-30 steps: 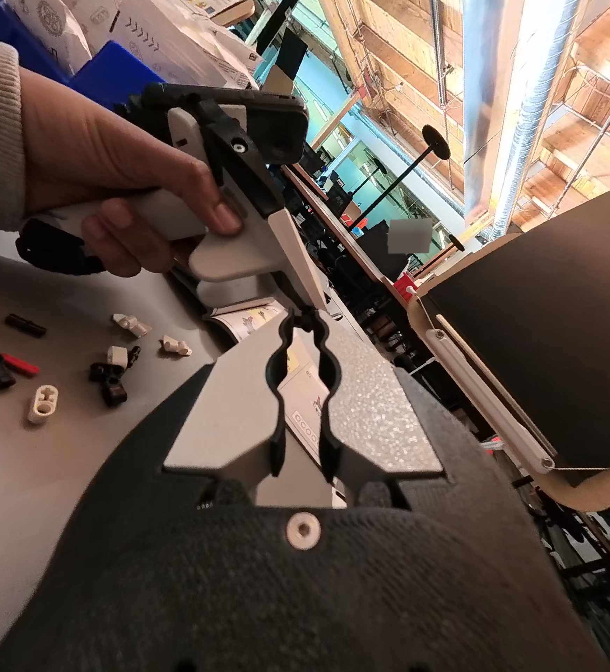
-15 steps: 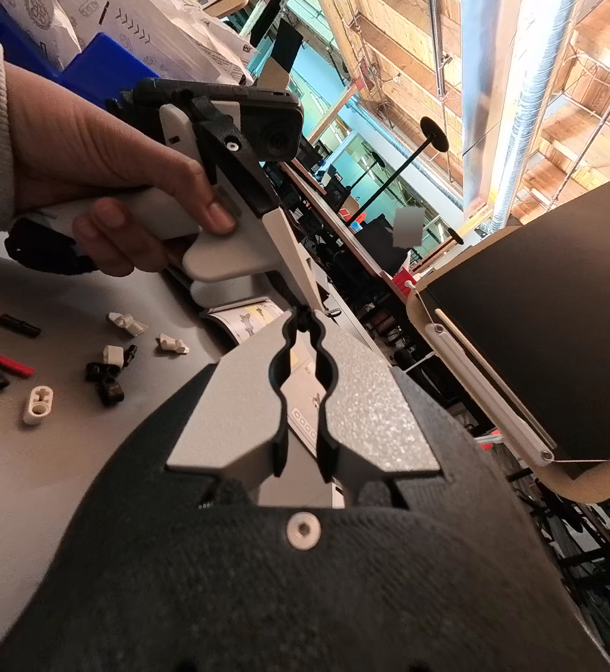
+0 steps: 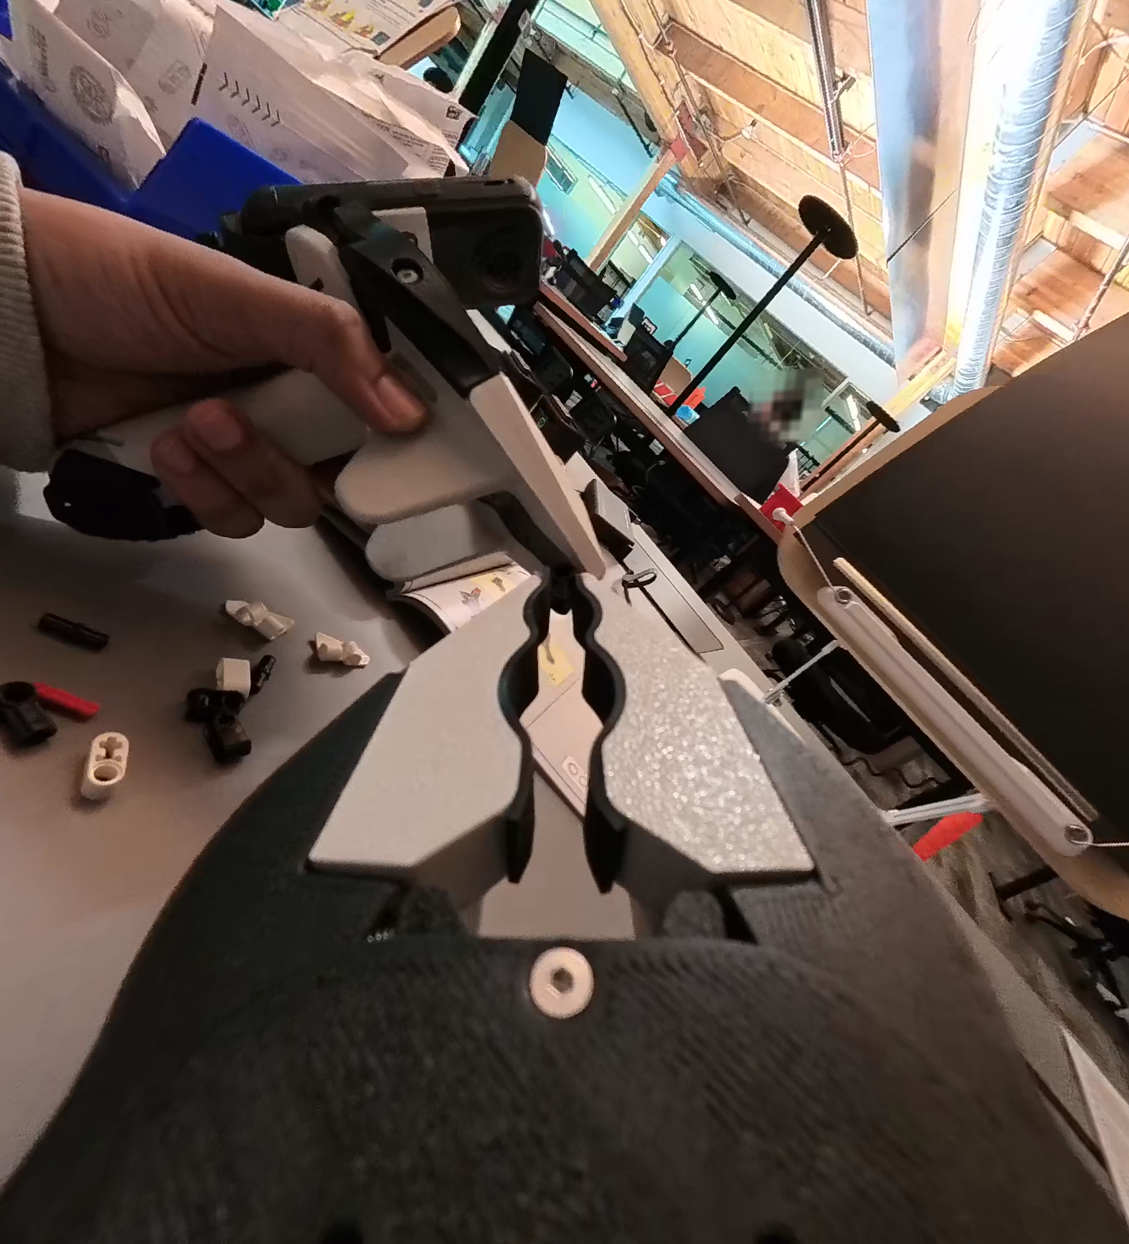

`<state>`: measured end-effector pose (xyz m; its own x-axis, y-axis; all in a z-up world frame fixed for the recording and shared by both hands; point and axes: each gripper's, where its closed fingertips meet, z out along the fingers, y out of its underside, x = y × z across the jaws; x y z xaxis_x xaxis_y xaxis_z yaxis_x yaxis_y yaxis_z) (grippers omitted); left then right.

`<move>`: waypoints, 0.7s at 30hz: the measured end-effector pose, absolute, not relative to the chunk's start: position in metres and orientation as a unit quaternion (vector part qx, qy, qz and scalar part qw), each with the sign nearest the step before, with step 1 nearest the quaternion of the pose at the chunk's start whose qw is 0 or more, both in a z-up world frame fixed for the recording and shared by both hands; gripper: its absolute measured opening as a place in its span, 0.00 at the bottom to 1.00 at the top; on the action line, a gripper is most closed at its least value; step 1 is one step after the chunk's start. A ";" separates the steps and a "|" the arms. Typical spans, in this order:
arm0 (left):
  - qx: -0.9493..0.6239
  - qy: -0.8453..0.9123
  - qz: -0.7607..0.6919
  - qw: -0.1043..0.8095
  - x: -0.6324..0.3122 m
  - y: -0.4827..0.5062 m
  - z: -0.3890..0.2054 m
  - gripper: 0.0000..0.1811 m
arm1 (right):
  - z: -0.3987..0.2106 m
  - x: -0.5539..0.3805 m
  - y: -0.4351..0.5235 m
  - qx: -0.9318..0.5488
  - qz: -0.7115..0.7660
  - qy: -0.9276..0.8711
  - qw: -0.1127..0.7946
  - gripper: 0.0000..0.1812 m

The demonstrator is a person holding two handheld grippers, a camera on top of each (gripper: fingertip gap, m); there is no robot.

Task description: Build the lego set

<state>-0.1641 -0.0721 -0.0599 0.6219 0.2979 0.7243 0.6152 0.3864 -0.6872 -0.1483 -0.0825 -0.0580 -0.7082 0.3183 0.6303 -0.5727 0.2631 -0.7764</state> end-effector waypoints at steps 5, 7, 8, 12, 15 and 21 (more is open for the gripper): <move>-0.539 -0.417 -0.107 0.724 -0.164 -0.074 -0.057 0.10 | -0.057 -0.149 -0.082 0.083 0.607 -0.703 0.361 0.02; -0.537 -0.413 -0.105 0.728 -0.163 -0.075 -0.055 0.10 | -0.056 -0.149 -0.082 0.076 0.614 -0.703 0.352 0.02; -0.537 -0.411 -0.104 0.729 -0.163 -0.075 -0.054 0.10 | -0.056 -0.150 -0.081 0.070 0.618 -0.703 0.345 0.02; -0.541 -0.399 -0.097 0.733 -0.161 -0.073 -0.051 0.10 | -0.052 -0.153 -0.079 0.039 0.644 -0.700 0.306 0.01; -0.544 -0.390 -0.091 0.738 -0.160 -0.072 -0.047 0.12 | -0.047 -0.155 -0.076 0.006 0.670 -0.695 0.260 0.01; -0.553 -0.368 -0.080 0.743 -0.155 -0.068 -0.041 0.14 | -0.034 -0.154 -0.072 -0.058 0.733 -0.666 0.124 0.01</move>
